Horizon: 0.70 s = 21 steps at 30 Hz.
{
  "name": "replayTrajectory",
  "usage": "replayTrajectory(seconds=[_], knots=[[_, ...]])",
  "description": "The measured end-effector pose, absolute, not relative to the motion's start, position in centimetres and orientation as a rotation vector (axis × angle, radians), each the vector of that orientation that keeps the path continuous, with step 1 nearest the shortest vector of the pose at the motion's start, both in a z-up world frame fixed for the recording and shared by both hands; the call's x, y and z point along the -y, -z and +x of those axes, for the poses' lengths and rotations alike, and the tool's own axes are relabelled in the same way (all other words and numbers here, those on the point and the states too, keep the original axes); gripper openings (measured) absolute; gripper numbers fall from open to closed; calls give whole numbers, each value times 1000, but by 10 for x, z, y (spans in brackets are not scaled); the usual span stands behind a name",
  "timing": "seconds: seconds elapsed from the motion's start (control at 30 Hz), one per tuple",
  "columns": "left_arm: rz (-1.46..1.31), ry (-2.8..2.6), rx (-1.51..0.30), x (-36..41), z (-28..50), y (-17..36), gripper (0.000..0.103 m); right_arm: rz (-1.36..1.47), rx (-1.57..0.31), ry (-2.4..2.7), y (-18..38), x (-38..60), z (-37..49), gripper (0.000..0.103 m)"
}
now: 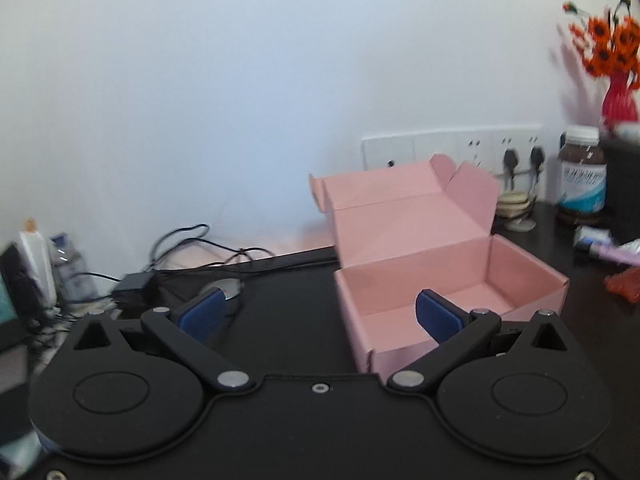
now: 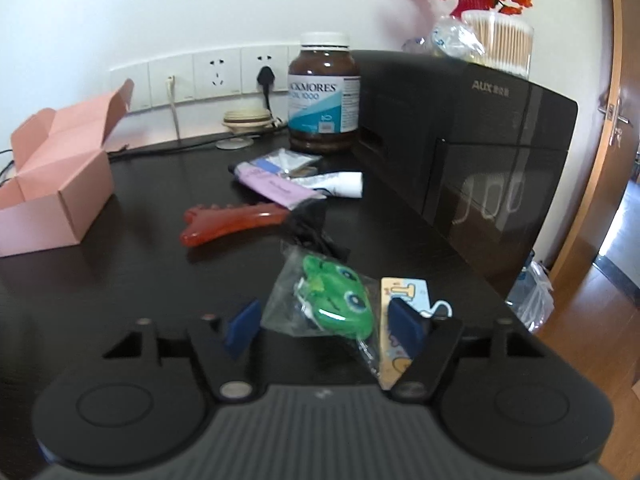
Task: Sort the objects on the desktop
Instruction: 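Close the right gripper on the bagged green frog toy and lift it, then carry the frog toy with the right gripper into the pink box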
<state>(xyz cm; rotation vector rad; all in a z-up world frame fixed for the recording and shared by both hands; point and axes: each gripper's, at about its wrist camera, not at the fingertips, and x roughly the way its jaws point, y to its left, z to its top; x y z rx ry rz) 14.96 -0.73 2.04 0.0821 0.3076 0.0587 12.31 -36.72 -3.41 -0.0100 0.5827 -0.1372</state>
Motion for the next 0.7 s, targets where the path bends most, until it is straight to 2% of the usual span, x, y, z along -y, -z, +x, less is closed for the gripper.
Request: replayTrajectory(seconds=[0.17,0.3,0.5,0.7], knots=[[8,-18,-330,-3,153,-11,103,-21,-587,133,30,365,124,49],[18,-32,-312,-2,148,-11,103,-42,-582,137,28,361,120,43],[-2,-21,-347,-4,148,-10,103,-18,-550,140,19,359,109,37],[-22,-30,-339,-8,144,-14,103,0,-521,139,4,357,101,35]])
